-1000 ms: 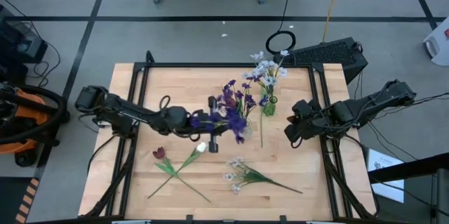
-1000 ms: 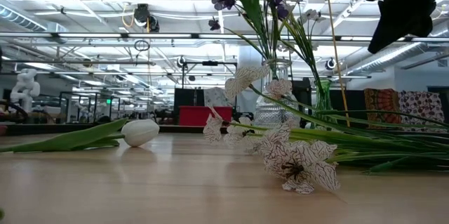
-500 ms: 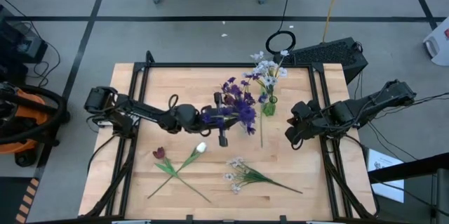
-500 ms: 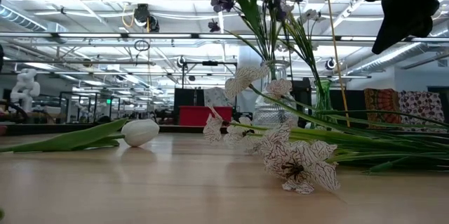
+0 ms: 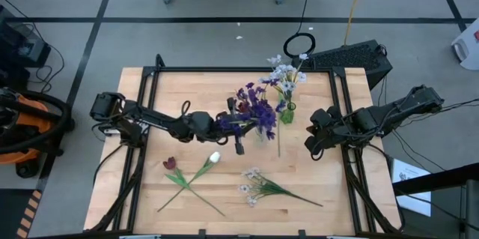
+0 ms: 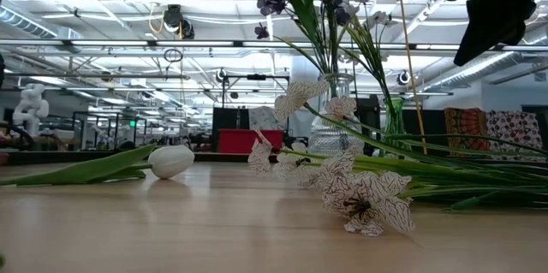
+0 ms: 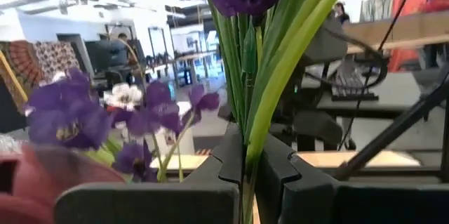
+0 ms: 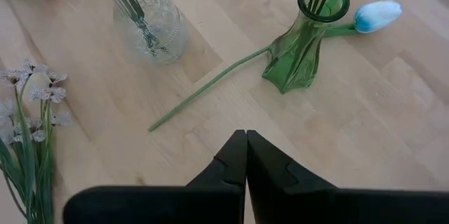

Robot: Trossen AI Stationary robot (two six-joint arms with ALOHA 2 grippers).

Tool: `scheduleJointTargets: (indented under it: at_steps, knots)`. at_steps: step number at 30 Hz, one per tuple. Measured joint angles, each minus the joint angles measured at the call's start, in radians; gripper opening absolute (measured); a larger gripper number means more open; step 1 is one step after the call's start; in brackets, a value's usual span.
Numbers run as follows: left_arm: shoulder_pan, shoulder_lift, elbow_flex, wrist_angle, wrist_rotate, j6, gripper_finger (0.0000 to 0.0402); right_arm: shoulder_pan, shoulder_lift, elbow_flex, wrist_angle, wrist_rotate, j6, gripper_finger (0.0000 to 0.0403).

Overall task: Sort flowers into vase by color
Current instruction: Put the purple flowers into the transparent vase

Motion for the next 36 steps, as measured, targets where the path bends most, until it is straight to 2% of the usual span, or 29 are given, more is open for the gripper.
scheduleJointTargets:
  at_steps: [4,16,23,36]
  knots:
    - [0.007,0.002,0.0,-0.063,-0.001,-0.019,0.0015,0.0,0.0,0.0,0.0,0.002,0.0,0.0]
    - [0.015,0.08,-0.001,-0.036,-0.001,-0.061,0.0015,0.0,0.0,0.0,0.0,0.004,-0.004,0.0]
    - [0.015,0.126,-0.01,-0.024,-0.001,-0.163,0.0015,0.0,0.0,0.0,0.0,0.004,-0.004,0.0]
    - [0.015,0.138,-0.01,-0.08,0.0,-0.316,0.0052,0.0,0.0,0.0,-0.001,0.004,-0.008,0.0]
